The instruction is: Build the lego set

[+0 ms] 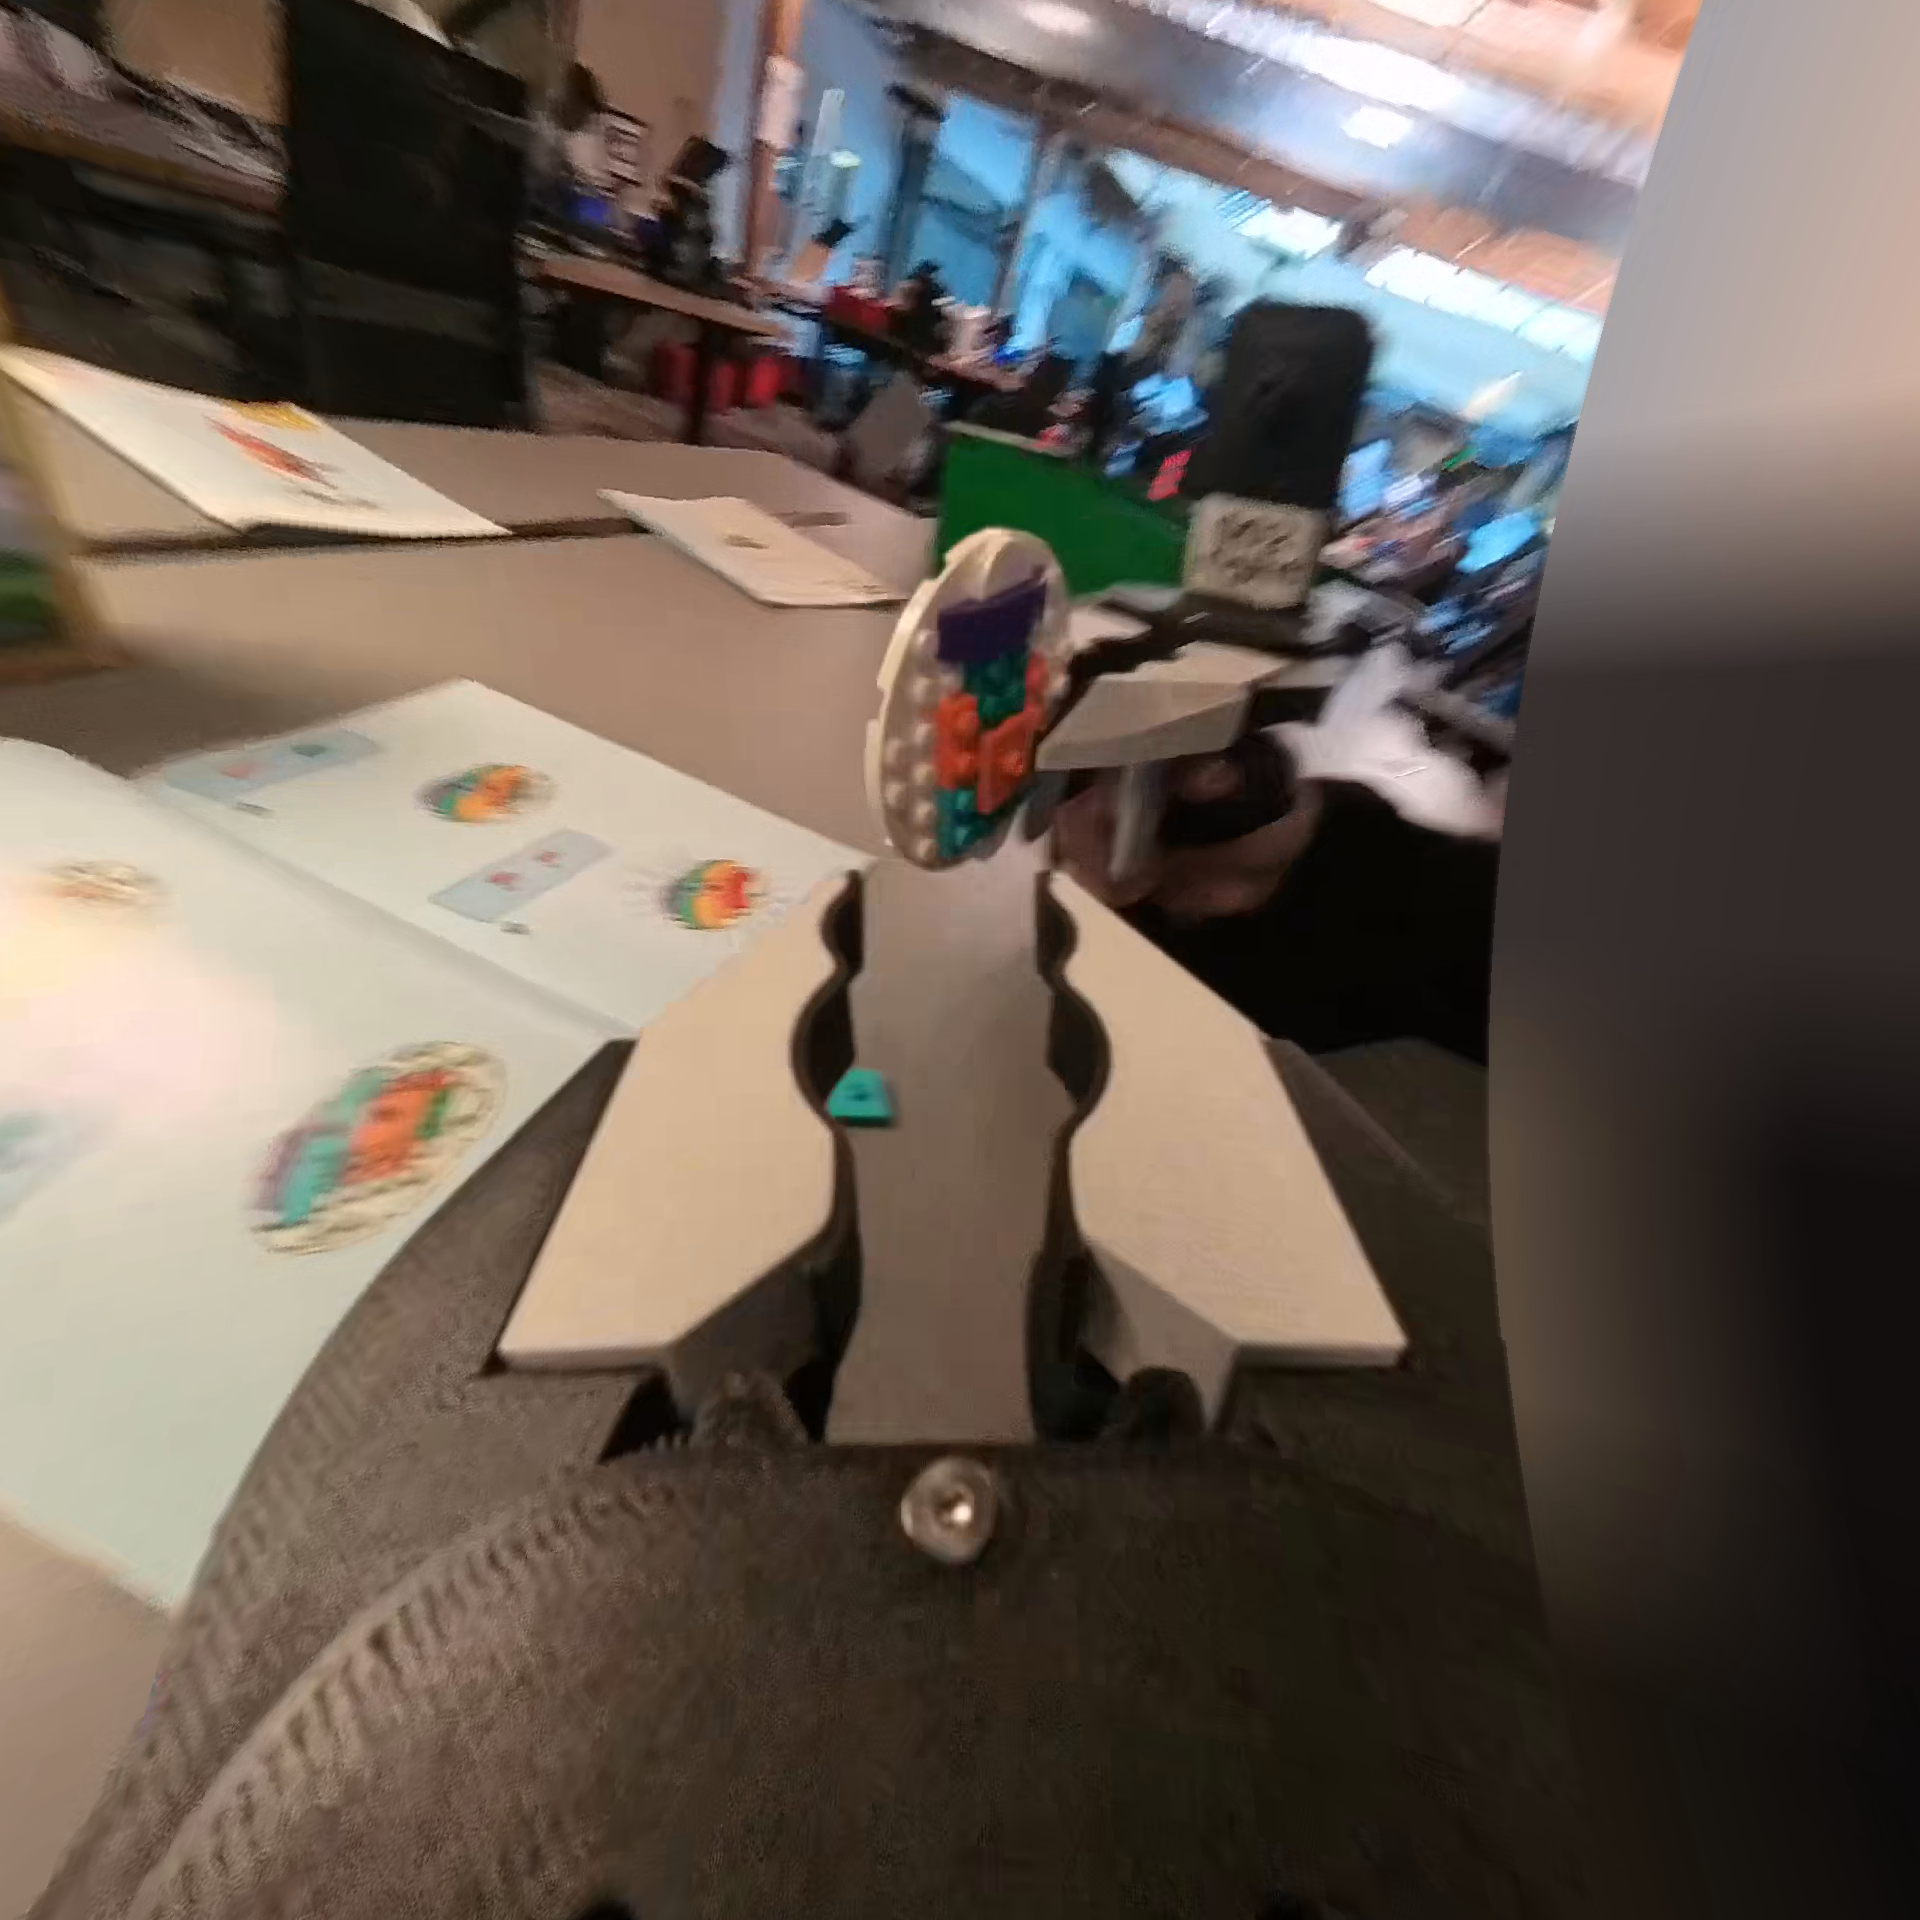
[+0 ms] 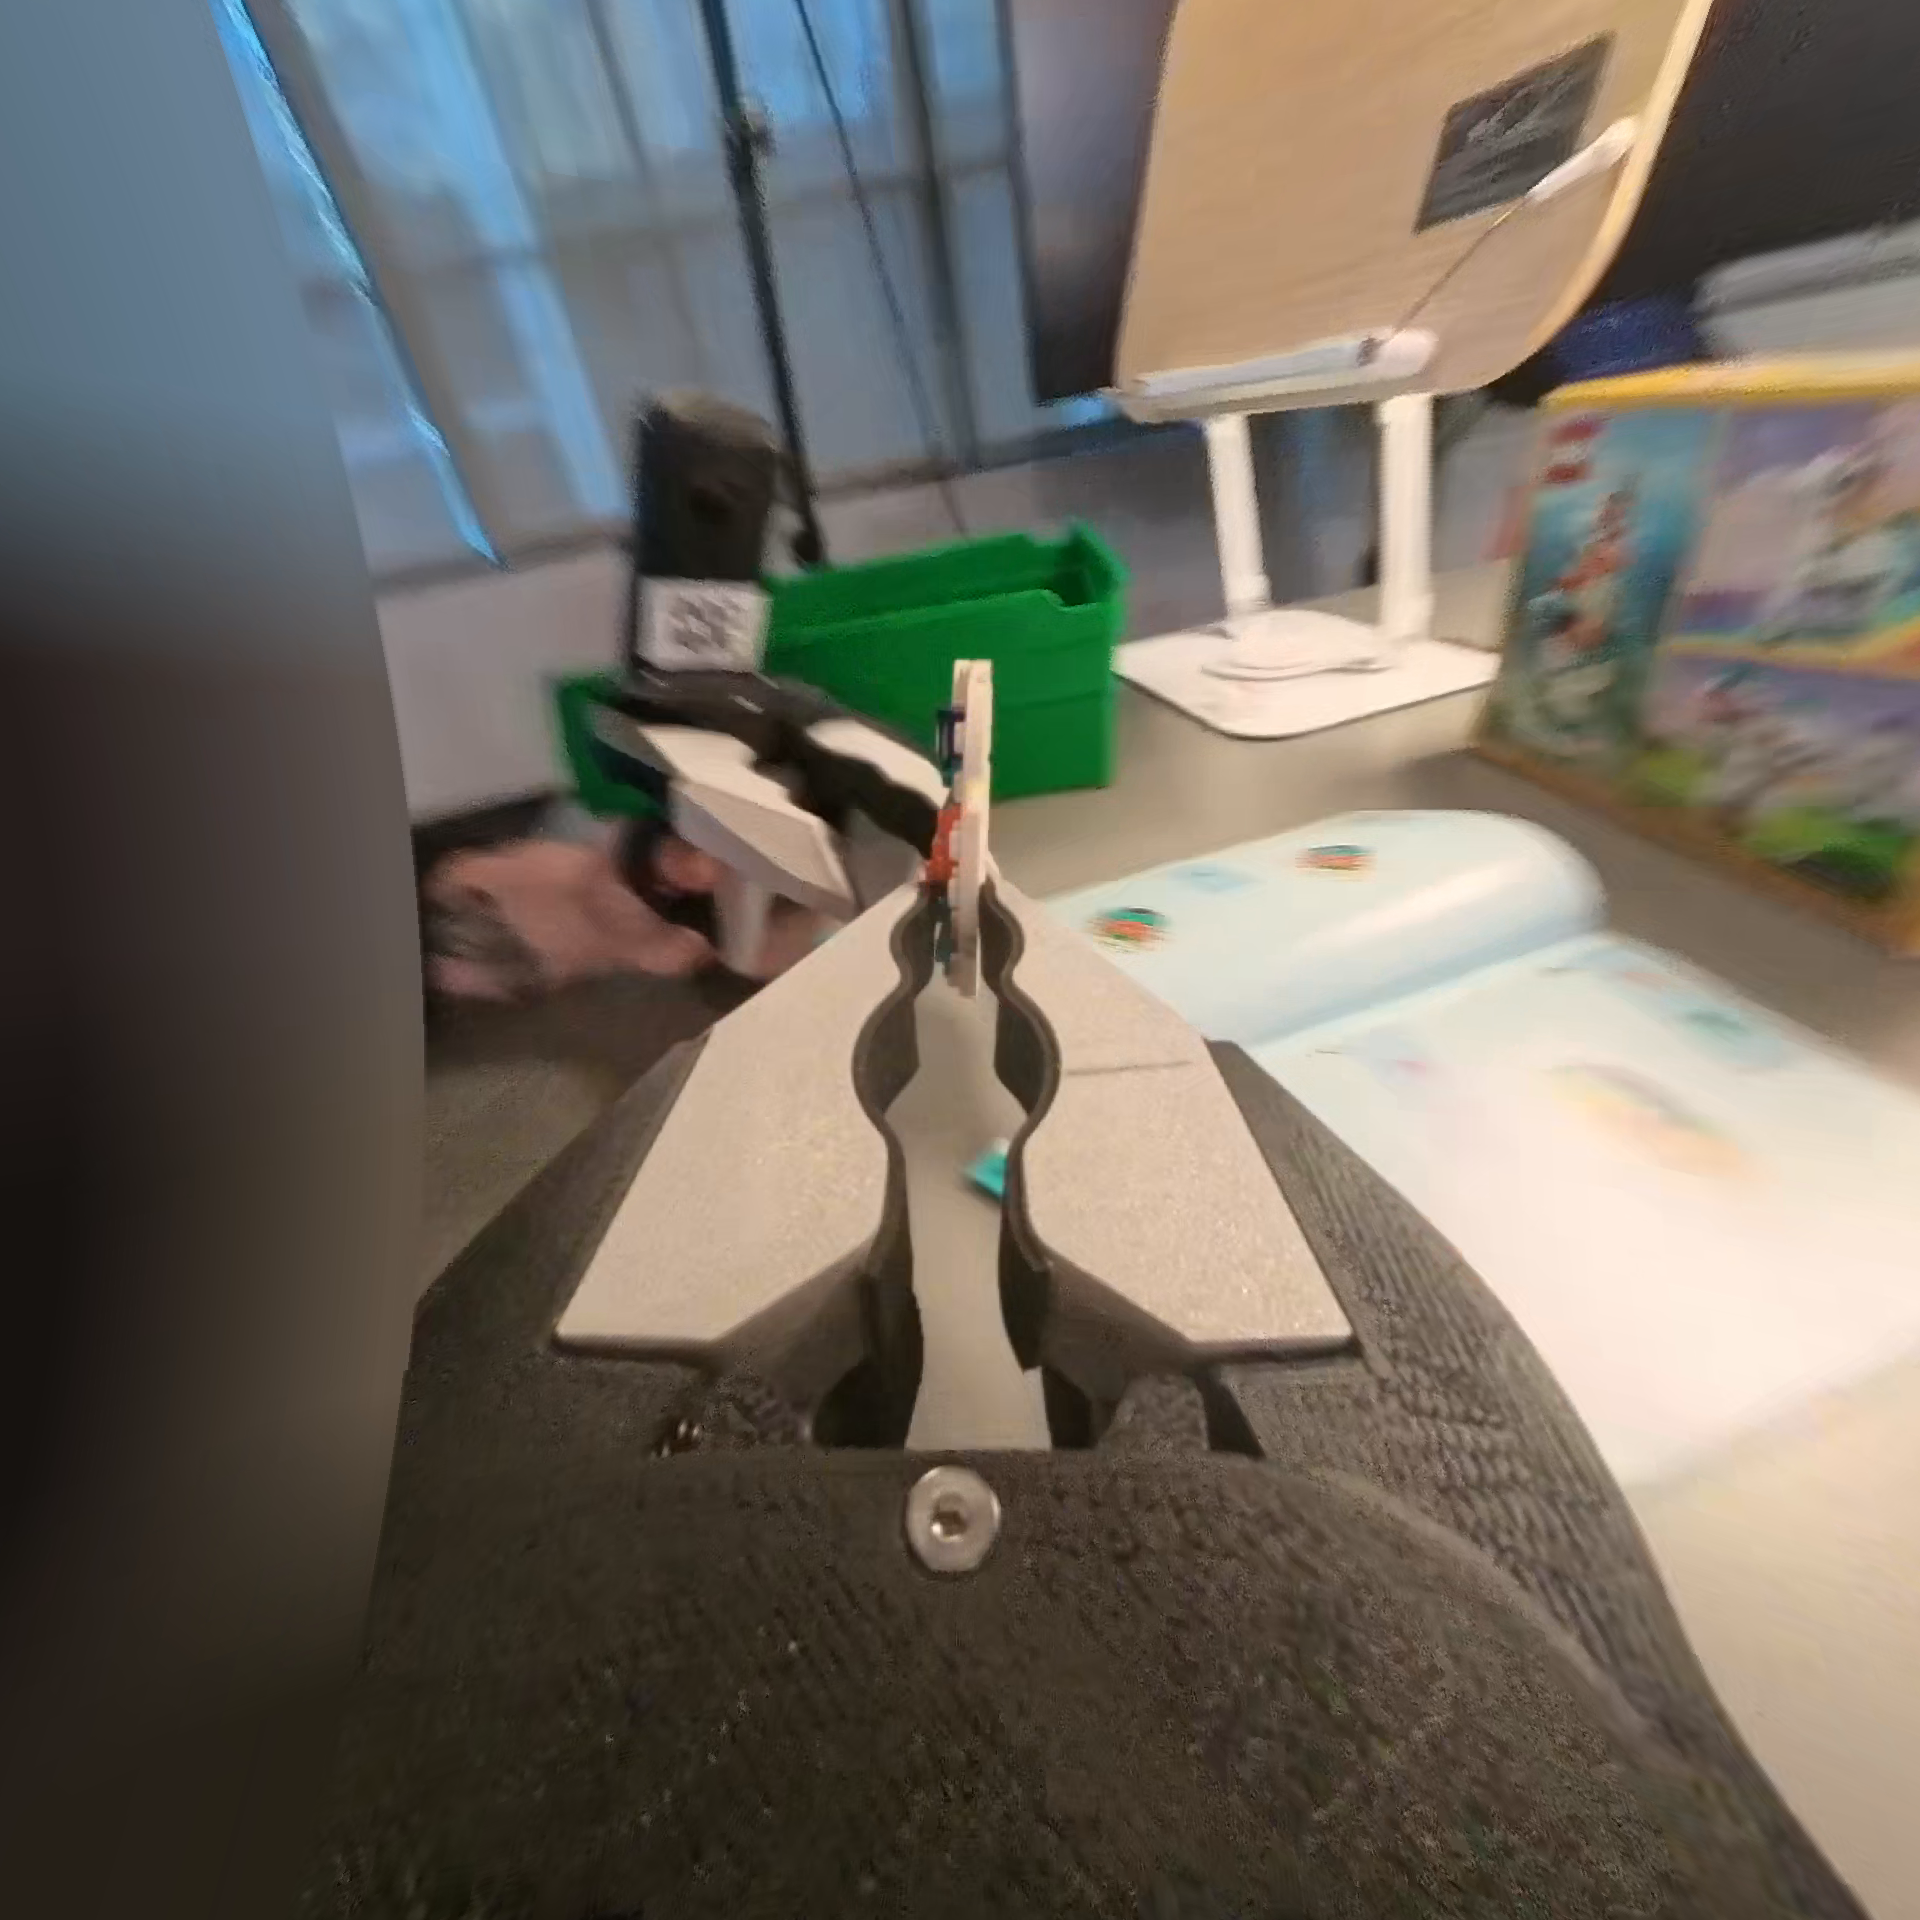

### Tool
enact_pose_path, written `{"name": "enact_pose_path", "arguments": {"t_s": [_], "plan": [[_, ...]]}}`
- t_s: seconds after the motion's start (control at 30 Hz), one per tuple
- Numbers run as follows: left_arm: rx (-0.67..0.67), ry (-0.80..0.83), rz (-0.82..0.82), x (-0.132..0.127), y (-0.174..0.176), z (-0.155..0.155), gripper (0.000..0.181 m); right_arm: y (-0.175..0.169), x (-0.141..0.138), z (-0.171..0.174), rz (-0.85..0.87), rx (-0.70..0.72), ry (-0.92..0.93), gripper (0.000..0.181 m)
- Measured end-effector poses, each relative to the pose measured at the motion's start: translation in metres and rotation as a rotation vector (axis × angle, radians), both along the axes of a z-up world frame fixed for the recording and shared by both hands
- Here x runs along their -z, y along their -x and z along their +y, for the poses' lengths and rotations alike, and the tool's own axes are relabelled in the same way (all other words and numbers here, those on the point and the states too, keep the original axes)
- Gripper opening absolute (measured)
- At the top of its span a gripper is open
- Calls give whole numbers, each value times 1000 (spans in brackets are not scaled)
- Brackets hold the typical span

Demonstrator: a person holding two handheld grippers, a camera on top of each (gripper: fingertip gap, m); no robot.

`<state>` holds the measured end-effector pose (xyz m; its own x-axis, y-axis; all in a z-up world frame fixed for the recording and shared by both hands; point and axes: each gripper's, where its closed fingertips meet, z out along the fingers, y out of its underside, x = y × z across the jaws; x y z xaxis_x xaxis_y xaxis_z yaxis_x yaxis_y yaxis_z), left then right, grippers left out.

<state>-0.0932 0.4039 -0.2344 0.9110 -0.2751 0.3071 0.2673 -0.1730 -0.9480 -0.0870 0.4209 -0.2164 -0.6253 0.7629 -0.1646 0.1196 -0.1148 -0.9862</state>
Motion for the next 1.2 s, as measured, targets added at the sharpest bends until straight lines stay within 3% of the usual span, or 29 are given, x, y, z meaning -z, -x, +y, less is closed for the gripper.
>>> {"name": "enact_pose_path", "arguments": {"t_s": [0.03,0.17,0.3,0.43,0.57,0.67,0.73,0.97,1.1,1.2], "plan": [[-72,5,116,2,7,2,40,2,5,8,40,71,-148,6],[-295,1,676,5,20,9,54,6,22,40,254,347,-803,6],[-306,-51,1134,18,2,25,61,5,31,33,418,461,-1135,7],[-341,-163,1433,21,0,32,60,12,53,23,449,438,-1380,7],[-289,-107,1538,38,7,30,44,14,67,14,479,374,-1509,7],[-302,-39,1621,46,15,32,31,12,66,18,431,406,-1479,7],[-363,-11,1630,44,25,34,13,9,65,18,412,432,-1462,7],[-327,-66,1629,44,15,36,21,-2,59,21,368,496,-1417,7],[-293,-49,1599,46,14,36,10,-4,58,21,365,515,-1424,9],[-322,-18,1419,40,22,35,9,-4,48,30,364,592,-1373,32]]}}
